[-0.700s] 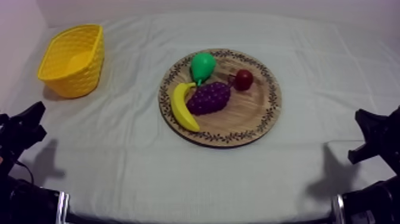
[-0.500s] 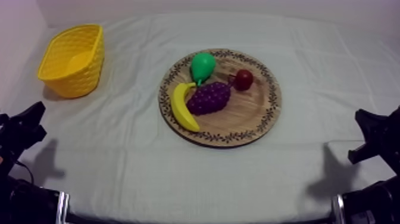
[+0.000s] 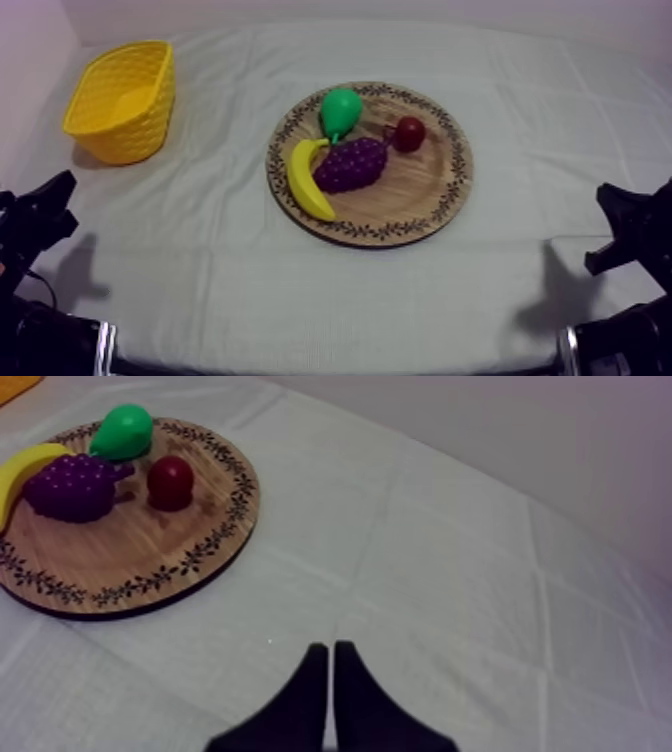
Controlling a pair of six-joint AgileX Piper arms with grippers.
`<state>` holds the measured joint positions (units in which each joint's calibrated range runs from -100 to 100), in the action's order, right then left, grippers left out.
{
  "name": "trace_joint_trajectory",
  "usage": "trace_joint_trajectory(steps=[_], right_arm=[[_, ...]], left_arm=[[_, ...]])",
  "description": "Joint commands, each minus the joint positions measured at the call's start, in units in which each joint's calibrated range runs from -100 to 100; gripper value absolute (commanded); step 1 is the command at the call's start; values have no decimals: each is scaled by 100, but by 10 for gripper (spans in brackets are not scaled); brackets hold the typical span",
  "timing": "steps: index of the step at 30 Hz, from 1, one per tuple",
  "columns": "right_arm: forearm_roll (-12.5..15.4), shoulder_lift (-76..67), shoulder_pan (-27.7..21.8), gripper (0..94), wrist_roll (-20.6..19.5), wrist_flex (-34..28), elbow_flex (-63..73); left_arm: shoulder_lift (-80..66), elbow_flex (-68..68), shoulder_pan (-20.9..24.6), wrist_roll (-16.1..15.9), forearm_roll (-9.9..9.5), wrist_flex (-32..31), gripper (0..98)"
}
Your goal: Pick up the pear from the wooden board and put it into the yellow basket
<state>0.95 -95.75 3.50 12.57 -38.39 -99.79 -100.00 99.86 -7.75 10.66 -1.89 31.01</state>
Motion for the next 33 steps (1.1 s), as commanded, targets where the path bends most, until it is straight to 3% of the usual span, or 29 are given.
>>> trace_joint_trajectory(steps=[1, 17, 23, 28, 33], right_arm=[[0, -1, 3, 3, 0, 0, 1], [0, -1, 3, 3, 0, 0, 1], [0, -1, 3, 3, 0, 0, 1], [0, -1, 3, 3, 0, 0, 1], [0, -1, 3, 3, 2, 0, 1]], left_arm=[[0, 3, -3, 2, 1, 3, 1], [0, -1, -1, -15, 1, 62, 1], [75, -49, 7, 113, 34, 213, 1], [912, -705, 117, -129, 127, 220, 1], [2261, -2259, 260, -548, 146, 617, 1]])
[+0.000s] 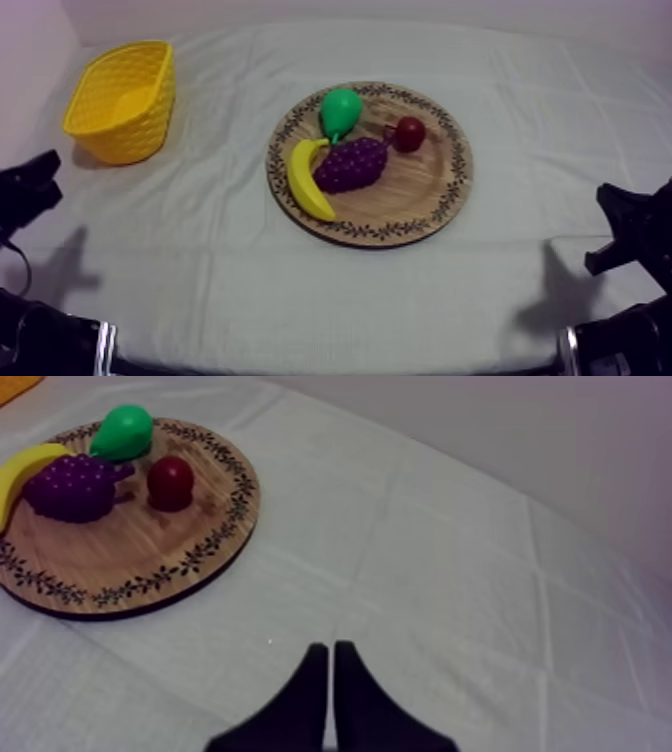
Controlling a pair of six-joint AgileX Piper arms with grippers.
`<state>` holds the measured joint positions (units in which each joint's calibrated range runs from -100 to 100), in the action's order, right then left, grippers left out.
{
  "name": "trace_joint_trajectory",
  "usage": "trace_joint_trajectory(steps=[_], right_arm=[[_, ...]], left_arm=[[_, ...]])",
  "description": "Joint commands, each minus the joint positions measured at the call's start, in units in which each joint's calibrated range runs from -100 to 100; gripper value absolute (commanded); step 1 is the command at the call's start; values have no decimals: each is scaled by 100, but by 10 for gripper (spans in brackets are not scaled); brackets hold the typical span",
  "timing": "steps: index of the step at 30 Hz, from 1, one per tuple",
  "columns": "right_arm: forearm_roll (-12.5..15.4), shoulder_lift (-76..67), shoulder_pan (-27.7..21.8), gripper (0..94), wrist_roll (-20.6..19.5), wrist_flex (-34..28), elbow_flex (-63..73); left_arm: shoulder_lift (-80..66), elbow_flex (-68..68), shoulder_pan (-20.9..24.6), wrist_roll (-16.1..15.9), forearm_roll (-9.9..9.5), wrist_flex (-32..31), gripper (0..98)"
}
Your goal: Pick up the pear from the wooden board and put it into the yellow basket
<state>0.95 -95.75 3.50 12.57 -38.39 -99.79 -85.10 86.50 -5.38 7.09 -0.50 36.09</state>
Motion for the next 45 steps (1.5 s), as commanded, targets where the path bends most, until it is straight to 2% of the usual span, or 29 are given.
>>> trace_joint_trajectory(steps=[1, 5, 12, 15, 19, 22, 29, 35, 41, 45], right_arm=[[0, -1, 3, 3, 3, 0, 1], [0, -1, 3, 3, 5, 0, 1], [0, -1, 3, 3, 1, 0, 1], [0, -1, 3, 3, 1, 0, 1], [0, -1, 3, 3, 1, 0, 1], [0, -1, 3, 3, 0, 0, 1], [0, -1, 3, 3, 0, 0, 1], [0, -1, 3, 3, 0, 0, 1], [0, -1, 3, 3, 0, 0, 1], [0, -1, 3, 3, 0, 0, 1]], left_arm=[[1047, -1262, 44, -249, 11, 204, 1], [2118, -2632, 58, -443, 59, 584, 1], [3706, -4423, -50, -806, 387, 852, 1], [4304, -4990, -128, -881, 481, 942, 1], [5032, -5581, -299, -895, 503, 969, 1], [5507, -6017, -489, -814, 427, 1008, 1], [6514, -7138, -1055, -410, 55, 1481, 1], [7299, -7757, -1467, -146, -88, 1737, 1], [8269, -8554, -1945, 189, -312, 2245, 14], [8872, -8975, -2163, 343, -353, 2452, 28]])
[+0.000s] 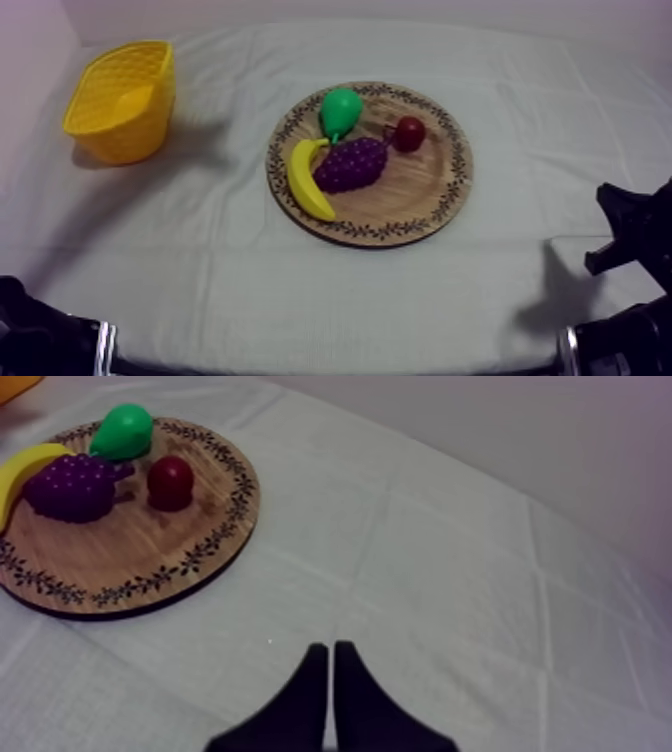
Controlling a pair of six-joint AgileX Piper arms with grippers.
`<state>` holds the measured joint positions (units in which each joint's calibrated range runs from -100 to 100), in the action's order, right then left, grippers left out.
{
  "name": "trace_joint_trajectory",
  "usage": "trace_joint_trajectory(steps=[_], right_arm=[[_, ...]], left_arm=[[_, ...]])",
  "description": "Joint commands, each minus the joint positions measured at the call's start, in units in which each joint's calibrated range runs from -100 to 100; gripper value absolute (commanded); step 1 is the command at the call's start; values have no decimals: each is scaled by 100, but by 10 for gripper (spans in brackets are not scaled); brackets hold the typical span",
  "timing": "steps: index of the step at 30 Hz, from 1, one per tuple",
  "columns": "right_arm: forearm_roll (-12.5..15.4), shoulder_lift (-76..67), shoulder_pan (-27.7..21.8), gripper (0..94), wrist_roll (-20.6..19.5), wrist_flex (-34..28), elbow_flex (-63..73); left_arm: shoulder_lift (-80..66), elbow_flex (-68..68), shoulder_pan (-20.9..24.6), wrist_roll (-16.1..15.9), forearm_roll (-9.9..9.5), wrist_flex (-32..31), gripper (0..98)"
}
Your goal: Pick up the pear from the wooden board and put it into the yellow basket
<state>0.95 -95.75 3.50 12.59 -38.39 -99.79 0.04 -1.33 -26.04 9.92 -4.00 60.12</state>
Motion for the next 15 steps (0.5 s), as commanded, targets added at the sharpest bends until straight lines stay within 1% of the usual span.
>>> trace_joint_trajectory(steps=[1, 5, 7, 9, 12, 15], right_arm=[[0, -1, 3, 3, -2, 0, 1], [0, -1, 3, 3, -2, 0, 1], [0, -1, 3, 3, -2, 0, 1], [0, -1, 3, 3, -2, 0, 1], [0, -1, 3, 3, -2, 0, 1], [0, -1, 3, 3, -2, 0, 1]], left_arm=[[491, -272, -132, 90, -2, 92, 30], [949, -509, -206, 118, 77, 209, 42], [1112, -577, -220, 95, 135, 243, 79], [1250, -663, -243, 40, 176, 303, 181], [1418, -767, -298, -3, 197, 360, 414], [1595, -902, -334, 11, 201, 491, 618]])
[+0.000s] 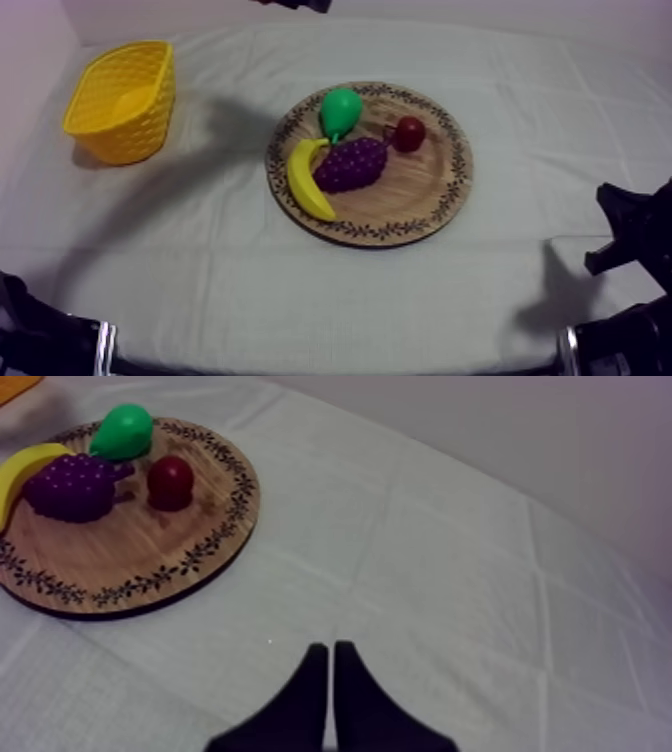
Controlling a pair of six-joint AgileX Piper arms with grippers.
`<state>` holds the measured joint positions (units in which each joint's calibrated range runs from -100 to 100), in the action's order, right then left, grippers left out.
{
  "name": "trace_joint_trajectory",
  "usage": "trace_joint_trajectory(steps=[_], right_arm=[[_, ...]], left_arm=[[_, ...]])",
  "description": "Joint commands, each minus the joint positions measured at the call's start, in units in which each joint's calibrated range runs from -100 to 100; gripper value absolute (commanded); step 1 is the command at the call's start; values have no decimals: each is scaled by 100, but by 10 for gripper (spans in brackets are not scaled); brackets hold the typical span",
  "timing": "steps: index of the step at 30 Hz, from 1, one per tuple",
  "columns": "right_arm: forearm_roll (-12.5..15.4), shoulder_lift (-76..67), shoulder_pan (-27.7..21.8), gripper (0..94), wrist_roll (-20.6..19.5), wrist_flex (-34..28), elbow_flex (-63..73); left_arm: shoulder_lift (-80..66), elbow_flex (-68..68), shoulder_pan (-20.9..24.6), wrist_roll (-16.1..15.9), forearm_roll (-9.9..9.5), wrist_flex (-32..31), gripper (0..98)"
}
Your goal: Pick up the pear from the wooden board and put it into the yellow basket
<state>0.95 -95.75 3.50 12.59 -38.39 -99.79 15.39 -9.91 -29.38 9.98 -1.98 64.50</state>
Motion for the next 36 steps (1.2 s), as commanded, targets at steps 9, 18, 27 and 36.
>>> trace_joint_trajectory(steps=[9, 18, 27, 36], right_arm=[[0, -1, 3, 3, -2, 0, 1], [0, -1, 3, 3, -2, 0, 1], [0, -1, 3, 3, -2, 0, 1], [0, -1, 3, 3, -2, 0, 1]], left_arm=[[803, -631, 0, 197, 41, 467, 941], [1920, -1135, 58, 247, 244, 460, 964], [3019, -1353, 64, 223, 377, 309, 960], [3757, -1767, 94, 101, 502, 258, 949]])
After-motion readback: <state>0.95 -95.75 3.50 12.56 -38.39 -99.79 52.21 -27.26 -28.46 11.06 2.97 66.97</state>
